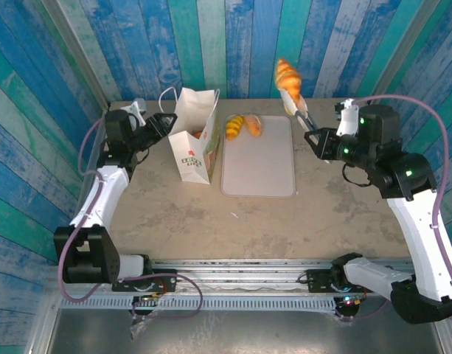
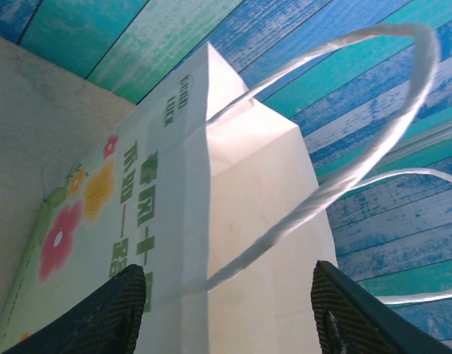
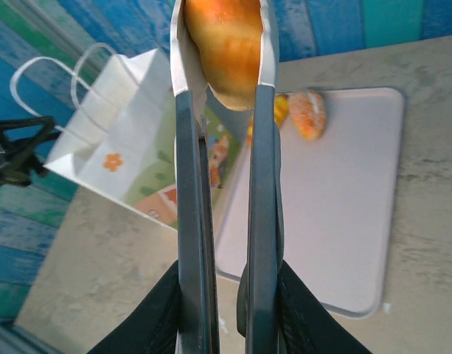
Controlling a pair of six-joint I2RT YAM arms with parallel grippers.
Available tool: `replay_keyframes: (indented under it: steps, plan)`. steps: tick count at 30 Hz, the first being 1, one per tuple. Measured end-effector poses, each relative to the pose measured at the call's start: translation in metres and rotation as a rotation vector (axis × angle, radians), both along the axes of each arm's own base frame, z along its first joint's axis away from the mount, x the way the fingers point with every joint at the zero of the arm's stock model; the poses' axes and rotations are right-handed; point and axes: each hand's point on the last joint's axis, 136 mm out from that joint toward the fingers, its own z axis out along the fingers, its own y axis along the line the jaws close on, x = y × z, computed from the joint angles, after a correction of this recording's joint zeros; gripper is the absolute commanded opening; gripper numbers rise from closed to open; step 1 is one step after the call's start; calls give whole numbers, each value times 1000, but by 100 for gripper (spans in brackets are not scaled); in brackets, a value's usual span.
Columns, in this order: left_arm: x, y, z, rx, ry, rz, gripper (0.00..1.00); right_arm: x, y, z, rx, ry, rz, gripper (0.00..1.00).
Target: Place the fake bread into the paper bag
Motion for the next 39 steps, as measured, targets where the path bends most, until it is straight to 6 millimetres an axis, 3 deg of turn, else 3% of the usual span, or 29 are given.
replay_keyframes:
  steps: [7, 17, 23, 27, 39]
  plan:
    - [6, -3, -6, -32, 16, -11, 34, -2, 27, 9, 109, 18, 91, 28]
    - [6, -1, -13, -60, 30, 9, 15, -26, 121, 38, 148, -34, 360, 28]
    - [6, 3, -17, -80, 37, 45, 9, -32, 169, 43, 151, -69, 404, 27]
    - [1, 6, -18, -92, 39, 72, 6, -20, 193, 38, 140, -89, 367, 27]
    - [-8, 15, -11, -101, 34, 135, 4, 15, 256, -5, -72, -111, 272, 27]
